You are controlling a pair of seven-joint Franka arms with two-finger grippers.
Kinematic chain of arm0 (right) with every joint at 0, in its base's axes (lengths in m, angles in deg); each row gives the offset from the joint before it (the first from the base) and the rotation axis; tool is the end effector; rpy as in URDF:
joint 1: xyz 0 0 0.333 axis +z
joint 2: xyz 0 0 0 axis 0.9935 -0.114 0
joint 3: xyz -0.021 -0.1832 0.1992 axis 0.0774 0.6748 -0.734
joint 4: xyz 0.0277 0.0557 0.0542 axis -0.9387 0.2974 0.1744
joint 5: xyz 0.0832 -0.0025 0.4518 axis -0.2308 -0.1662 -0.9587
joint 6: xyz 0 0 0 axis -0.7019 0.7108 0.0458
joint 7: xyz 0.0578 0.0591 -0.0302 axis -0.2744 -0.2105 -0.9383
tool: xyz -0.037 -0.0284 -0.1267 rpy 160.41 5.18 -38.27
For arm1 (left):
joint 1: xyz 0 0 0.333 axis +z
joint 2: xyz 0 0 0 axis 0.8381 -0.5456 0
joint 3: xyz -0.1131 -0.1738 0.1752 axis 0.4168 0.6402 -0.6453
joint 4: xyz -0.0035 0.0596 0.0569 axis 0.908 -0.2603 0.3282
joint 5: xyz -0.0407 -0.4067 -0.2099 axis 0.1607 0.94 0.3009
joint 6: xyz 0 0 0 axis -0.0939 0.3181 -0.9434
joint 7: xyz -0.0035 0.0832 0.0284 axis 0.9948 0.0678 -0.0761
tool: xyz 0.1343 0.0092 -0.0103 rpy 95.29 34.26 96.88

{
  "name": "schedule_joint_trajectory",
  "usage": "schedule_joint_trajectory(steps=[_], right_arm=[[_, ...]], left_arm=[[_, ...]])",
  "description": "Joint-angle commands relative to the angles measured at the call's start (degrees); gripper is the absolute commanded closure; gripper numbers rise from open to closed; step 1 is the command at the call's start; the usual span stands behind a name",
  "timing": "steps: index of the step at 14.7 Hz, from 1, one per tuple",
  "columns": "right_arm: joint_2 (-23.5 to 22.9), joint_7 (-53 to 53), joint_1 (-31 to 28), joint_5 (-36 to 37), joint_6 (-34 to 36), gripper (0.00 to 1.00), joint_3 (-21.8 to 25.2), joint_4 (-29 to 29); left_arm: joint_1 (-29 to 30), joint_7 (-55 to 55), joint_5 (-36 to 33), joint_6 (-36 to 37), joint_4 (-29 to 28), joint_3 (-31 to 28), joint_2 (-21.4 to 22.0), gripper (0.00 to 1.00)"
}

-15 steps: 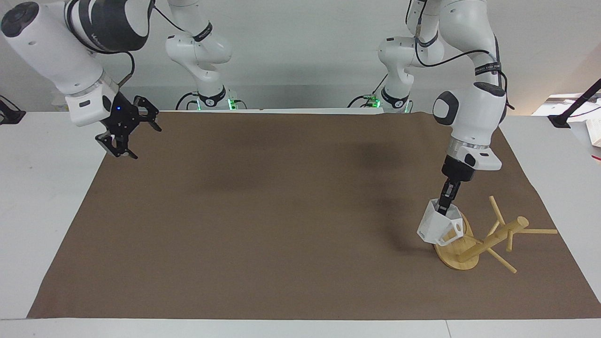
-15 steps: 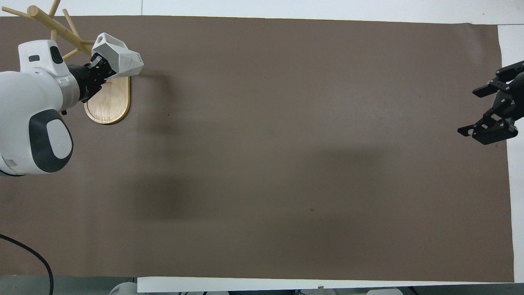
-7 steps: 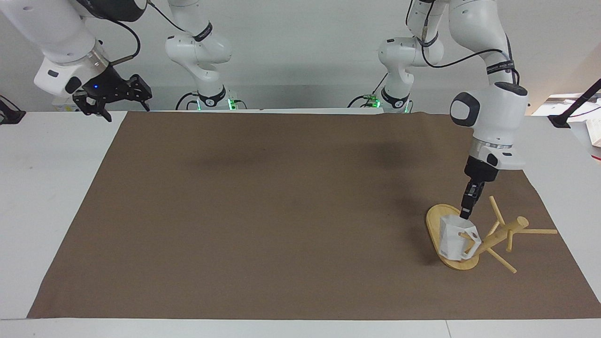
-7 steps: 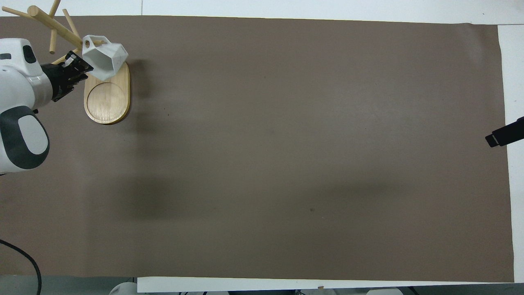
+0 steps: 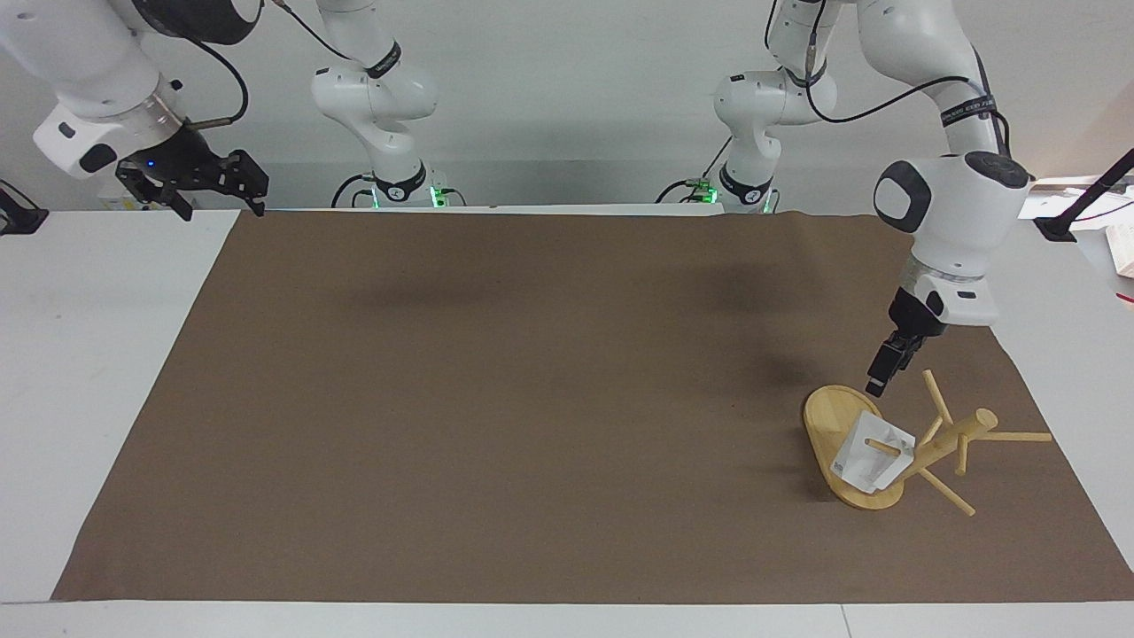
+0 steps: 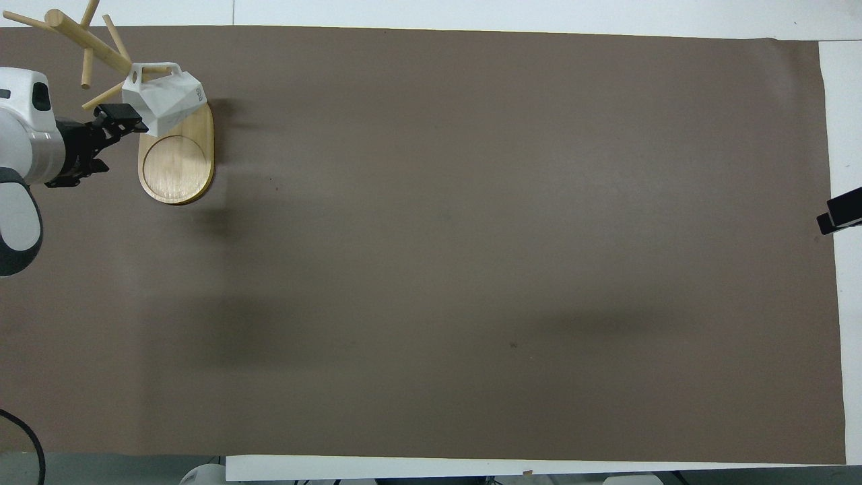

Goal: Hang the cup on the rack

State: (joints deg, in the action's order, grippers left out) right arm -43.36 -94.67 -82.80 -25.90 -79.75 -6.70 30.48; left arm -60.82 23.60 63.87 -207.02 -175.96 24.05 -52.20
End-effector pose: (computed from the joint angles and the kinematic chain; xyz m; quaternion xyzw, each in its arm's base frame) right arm 0.5875 -0.0844 0.5690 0.9952 0.0368 -0.0903 0.0084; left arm 0.6480 -0.0304 0.3577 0.9639 0.2446 0.0950 0.0452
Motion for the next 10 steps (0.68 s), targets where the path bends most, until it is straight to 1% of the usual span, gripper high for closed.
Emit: schedule_joint_trajectory(steps=[1, 2, 3, 4, 5, 6, 7, 8, 10], right_arm=[[0.75, 1.38, 0.66, 0.68, -0.56, 0.0, 0.25, 0.92], [1.19, 1.38, 0.66, 0.68, -0.64, 0.0, 0.26, 1.44], [1.28, 1.38, 0.66, 0.68, -0.65, 0.0, 0.34, 1.97], [1.37, 1.38, 0.75, 0.68, -0.73, 0.0, 0.78, 2.41], [1.37, 1.38, 0.75, 0.59, -0.73, 0.0, 0.87, 2.5], [1.37, 1.47, 0.84, 0.59, -0.73, 0.0, 0.87, 2.85], [1.45, 1.38, 0.84, 0.5, -0.73, 0.0, 0.87, 3.46], [1.54, 1.47, 0.84, 0.42, -0.73, 0.0, 0.96, 3.56], [1.54, 1.38, 0.84, 0.42, -0.82, 0.0, 0.87, 3.47]], left_arm=[[1.07, 7.85, -1.52, 18.41, 8.0, 0.34, 2.99, 0.0], [1.07, 10.31, -1.52, 25.26, 12.3, 0.34, 3.17, 0.0], [1.07, 11.99, -1.87, 31.24, 17.13, 0.34, 3.0, 0.0], [0.99, 13.48, -2.4, 36.52, 20.74, 0.34, 3.0, 0.0], [1.07, 14.28, -3.88, 40.92, 23.74, 0.34, 3.09, 0.0], [0.46, 15.51, -7.55, 44.54, 26.2, 0.51, 3.0, 0.0], [0.28, 19.35, -10.46, 45.88, 27.01, 0.95, 3.09, 0.0], [0.28, 23.74, -10.84, 46.24, 27.19, 1.04, 3.09, 0.0], [0.28, 26.06, -10.67, 46.59, 26.84, 1.04, 3.26, 0.0]])
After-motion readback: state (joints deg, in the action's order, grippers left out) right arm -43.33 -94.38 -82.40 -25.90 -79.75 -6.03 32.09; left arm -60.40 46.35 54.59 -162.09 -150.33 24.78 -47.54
